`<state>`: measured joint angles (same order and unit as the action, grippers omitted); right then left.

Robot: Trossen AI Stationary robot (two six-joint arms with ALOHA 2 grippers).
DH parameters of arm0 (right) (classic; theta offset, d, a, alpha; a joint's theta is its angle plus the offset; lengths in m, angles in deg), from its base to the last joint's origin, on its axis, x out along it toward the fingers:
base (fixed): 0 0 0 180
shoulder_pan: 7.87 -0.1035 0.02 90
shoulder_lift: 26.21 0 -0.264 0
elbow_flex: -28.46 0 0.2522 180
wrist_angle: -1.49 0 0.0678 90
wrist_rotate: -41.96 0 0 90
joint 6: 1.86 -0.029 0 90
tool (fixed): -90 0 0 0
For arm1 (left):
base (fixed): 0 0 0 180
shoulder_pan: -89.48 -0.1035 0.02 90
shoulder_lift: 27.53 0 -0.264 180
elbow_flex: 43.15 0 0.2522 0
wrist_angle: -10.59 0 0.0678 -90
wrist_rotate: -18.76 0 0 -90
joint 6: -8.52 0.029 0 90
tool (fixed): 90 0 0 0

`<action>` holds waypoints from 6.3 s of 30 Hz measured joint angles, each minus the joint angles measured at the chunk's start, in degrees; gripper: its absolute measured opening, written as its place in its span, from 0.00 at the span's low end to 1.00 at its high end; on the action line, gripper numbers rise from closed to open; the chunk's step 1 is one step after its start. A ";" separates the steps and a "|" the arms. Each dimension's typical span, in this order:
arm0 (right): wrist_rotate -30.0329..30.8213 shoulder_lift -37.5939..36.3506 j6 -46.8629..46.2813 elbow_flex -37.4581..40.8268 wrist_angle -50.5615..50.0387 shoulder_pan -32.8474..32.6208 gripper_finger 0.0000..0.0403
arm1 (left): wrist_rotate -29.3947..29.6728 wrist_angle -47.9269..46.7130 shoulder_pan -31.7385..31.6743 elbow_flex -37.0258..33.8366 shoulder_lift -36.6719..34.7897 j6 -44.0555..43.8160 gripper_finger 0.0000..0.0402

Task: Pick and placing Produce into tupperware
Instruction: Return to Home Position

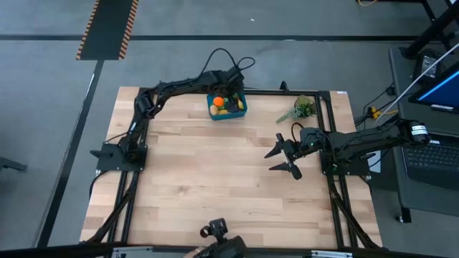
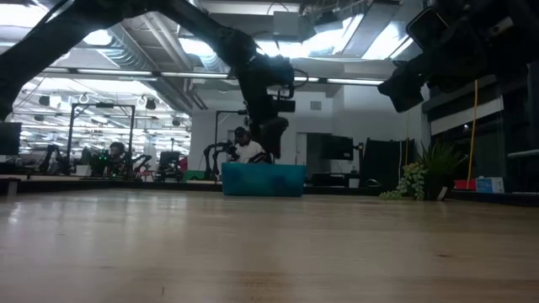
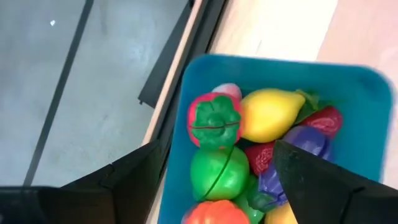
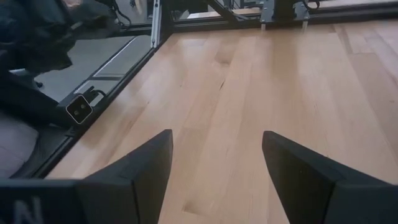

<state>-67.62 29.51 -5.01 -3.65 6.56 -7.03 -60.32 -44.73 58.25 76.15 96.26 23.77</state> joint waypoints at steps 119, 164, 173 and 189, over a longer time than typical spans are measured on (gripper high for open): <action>18.47 -48.47 6.54 17.95 -17.76 1.77 0.62 | -0.17 45.69 27.13 -105.09 -108.41 -25.41 0.75; 16.52 -48.37 4.48 17.95 -17.42 1.75 0.62 | -2.74 43.28 29.87 -105.02 -120.04 -19.12 0.74; 16.52 -48.37 2.01 17.94 -17.42 1.75 0.62 | -2.71 43.30 29.87 -105.02 -120.04 -19.14 0.74; 16.53 -48.37 2.12 17.94 -17.42 1.75 0.62 | -2.71 43.30 29.87 -105.02 -120.04 -19.14 0.74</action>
<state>-51.09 -18.86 -2.90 14.30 -10.86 -5.28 -63.03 -1.43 88.12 -28.88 -23.78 4.62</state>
